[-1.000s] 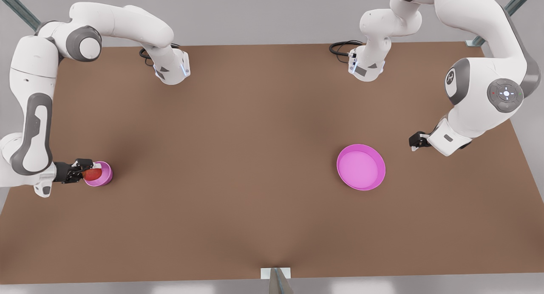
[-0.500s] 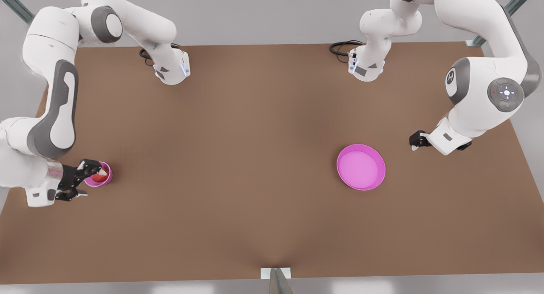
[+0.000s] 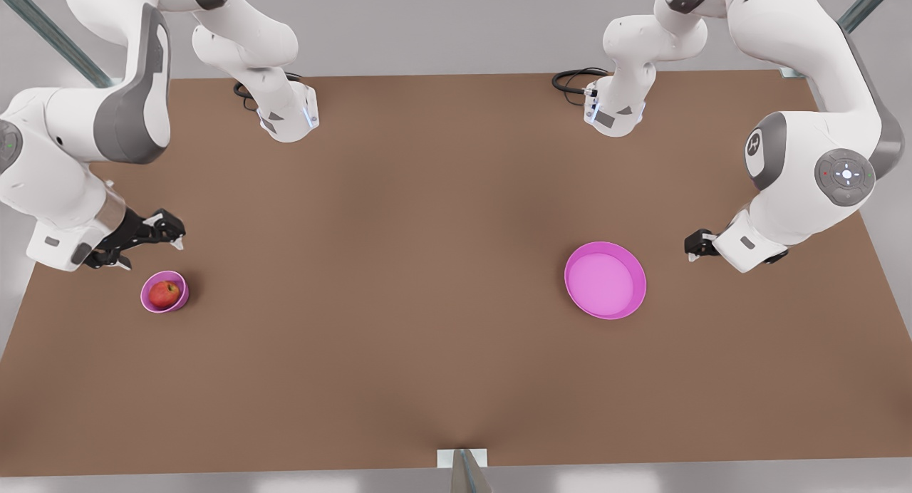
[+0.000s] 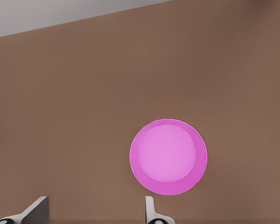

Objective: Use the left arm to pick up the apple from the plate, transfer it to the gripper of the right arm, and then use the right arm to place it into the bowl

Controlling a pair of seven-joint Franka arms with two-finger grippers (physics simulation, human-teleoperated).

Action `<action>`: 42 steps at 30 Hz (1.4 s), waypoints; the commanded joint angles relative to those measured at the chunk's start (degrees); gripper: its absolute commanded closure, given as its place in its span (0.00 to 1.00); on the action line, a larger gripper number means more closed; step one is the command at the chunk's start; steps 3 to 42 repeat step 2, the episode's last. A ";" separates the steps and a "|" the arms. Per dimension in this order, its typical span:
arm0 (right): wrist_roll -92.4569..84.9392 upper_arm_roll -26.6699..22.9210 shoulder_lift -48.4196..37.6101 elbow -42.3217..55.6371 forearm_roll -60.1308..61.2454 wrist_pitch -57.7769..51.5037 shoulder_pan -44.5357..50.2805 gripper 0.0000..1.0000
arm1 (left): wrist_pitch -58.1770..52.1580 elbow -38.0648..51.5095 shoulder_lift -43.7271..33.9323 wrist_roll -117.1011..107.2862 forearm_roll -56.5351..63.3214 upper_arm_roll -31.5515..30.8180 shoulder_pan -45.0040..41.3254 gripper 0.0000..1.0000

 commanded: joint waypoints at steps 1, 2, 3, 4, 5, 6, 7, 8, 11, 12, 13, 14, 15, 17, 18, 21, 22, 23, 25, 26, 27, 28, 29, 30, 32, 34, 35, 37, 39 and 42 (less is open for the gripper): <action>22.35 0.01 0.49 -0.03 0.15 0.03 -0.23 0.00 | -0.13 0.03 -0.07 0.76 0.03 0.00 0.00 0.00; 22.35 0.10 0.41 0.58 0.06 -0.06 -0.50 0.00 | -0.13 0.03 -0.07 0.76 -0.06 0.00 0.00 0.00; 22.35 0.10 0.41 0.58 0.06 -0.06 -0.50 0.00 | -0.13 0.03 -0.07 0.76 -0.06 0.00 0.00 0.00; 22.35 0.10 0.41 0.58 0.06 -0.06 -0.50 0.00 | -0.13 0.03 -0.07 0.76 -0.06 0.00 0.00 0.00; 22.35 0.10 0.41 0.58 0.06 -0.06 -0.50 0.00 | -0.13 0.03 -0.07 0.76 -0.06 0.00 0.00 0.00; 22.35 0.10 0.41 0.58 0.06 -0.06 -0.50 0.00 | -0.13 0.03 -0.07 0.76 -0.06 0.00 0.00 0.00; 22.35 0.10 0.41 0.58 0.06 -0.06 -0.50 0.00 | -0.13 0.03 -0.07 0.76 -0.06 0.00 0.00 0.00; 22.35 0.10 0.41 0.58 0.06 -0.06 -0.50 0.00 | -0.13 0.03 -0.07 0.76 -0.06 0.00 0.00 0.00; 22.35 0.10 0.41 0.58 0.06 -0.06 -0.50 0.00 | -0.13 0.03 -0.07 0.76 -0.06 0.00 0.00 0.00; 22.35 0.10 0.41 0.58 0.06 -0.06 -0.50 0.00 | -0.13 0.03 -0.07 0.76 -0.06 0.00 0.00 0.00; 22.35 0.10 0.41 0.58 0.06 -0.06 -0.50 0.00 | -0.13 0.03 -0.07 0.76 -0.06 0.00 0.00 0.00; 22.35 0.10 0.41 0.58 0.06 -0.06 -0.50 0.00 | -0.13 0.03 -0.07 0.76 -0.06 0.00 0.00 0.00; 22.35 0.10 0.41 0.58 0.06 -0.06 -0.50 0.00 | -0.13 0.03 -0.07 0.76 -0.06 0.00 0.00 0.00; 22.35 0.10 0.41 0.58 0.06 -0.06 -0.50 0.00 | -0.13 0.03 -0.07 0.76 -0.06 0.00 0.00 0.00; 22.35 0.10 0.41 0.58 0.06 -0.06 -0.50 0.00 | -0.13 0.03 -0.07 0.76 -0.06 0.00 0.00 0.00; 22.35 0.10 0.41 0.58 0.06 -0.06 -0.50 0.00 | -0.13 0.03 -0.07 0.76 -0.06 0.00 0.00 0.00; 22.35 0.10 0.41 0.58 0.06 -0.06 -0.50 0.00 | -0.13 0.03 -0.07 0.76 -0.06 0.00 0.00 0.00; 22.35 0.10 0.41 0.58 0.06 -0.06 -0.50 0.00 | -0.13 0.03 -0.07 0.76 -0.06 0.00 0.00 0.00; 22.35 0.10 0.41 0.58 0.06 -0.06 -0.50 0.00 | -0.13 0.03 -0.07 0.76 -0.06 0.00 0.00 0.00; 22.35 0.10 0.41 0.58 0.06 -0.06 -0.50 0.00 | -0.13 0.03 -0.07 0.76 -0.06 0.00 0.00 0.00; 22.35 0.10 0.41 0.58 0.06 -0.06 -0.50 0.00 | -0.13 0.03 -0.07 0.76 -0.06 0.00 0.00 0.00; 22.35 0.10 0.41 0.58 0.06 -0.06 -0.50 0.00 | -0.13 0.03 -0.07 0.76 -0.06 0.00 0.00 0.00; 22.35 0.10 0.41 0.58 0.06 -0.06 -0.50 0.00 | -0.13 0.03 -0.07 0.76 -0.06 0.00 0.00 0.00; 22.35 0.10 0.41 0.58 0.06 -0.06 -0.50 0.00 | -0.13 0.03 -0.07 0.76 -0.06 0.00 0.00 0.00; 22.35 0.10 0.41 0.58 0.06 -0.06 -0.50 0.00 | -0.13 0.03 -0.07 0.76 -0.06 0.00 0.00 0.00; 22.35 0.10 0.41 0.58 0.06 -0.06 -0.50 0.00 | -0.13 0.03 -0.07 0.76 -0.06 0.00 0.00 0.00; 22.35 0.10 0.41 0.58 0.06 -0.06 -0.50 0.00 | -0.13 0.03 -0.07 0.76 -0.06 0.00 0.00 0.00; 22.35 0.10 0.41 0.58 0.06 -0.06 -0.50 0.00 | -0.13 0.03 -0.07 0.76 -0.06 0.00 0.00 0.00; 22.35 0.10 0.41 0.58 0.06 -0.06 -0.50 0.00 | -0.13 0.03 -0.07 0.76 -0.06 0.00 0.00 0.00; 22.35 0.10 0.41 0.58 0.06 -0.06 -0.50 0.00 | -0.13 0.03 -0.07 0.76 -0.06 0.00 0.00 0.00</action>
